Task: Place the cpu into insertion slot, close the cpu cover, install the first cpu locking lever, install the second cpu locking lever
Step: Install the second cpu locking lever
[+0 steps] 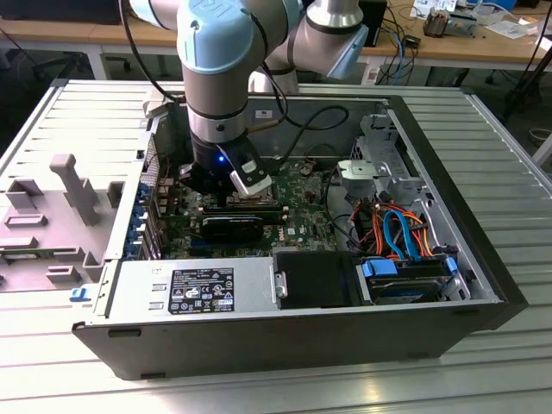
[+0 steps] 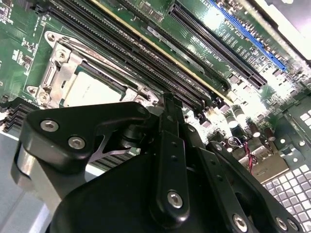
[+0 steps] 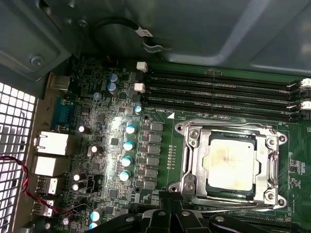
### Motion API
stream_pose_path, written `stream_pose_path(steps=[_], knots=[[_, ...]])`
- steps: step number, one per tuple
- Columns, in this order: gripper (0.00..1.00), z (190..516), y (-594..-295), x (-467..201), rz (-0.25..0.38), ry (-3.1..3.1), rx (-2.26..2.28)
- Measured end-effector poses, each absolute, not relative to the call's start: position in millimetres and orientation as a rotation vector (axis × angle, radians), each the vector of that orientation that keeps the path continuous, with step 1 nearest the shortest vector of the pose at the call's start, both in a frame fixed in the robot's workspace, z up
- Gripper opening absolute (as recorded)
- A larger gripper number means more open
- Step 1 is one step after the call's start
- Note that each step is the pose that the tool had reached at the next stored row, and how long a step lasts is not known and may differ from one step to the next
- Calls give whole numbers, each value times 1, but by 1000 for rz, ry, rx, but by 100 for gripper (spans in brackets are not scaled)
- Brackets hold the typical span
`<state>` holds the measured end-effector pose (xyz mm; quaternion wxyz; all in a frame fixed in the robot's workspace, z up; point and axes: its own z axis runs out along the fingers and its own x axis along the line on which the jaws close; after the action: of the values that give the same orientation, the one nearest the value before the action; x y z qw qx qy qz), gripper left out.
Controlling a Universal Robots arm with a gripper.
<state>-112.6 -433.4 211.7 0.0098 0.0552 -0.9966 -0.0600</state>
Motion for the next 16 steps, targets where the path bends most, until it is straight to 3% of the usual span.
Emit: stream_pose_path(steps=[16], knots=[[11, 225, -449, -105, -187, -3102, 171]])
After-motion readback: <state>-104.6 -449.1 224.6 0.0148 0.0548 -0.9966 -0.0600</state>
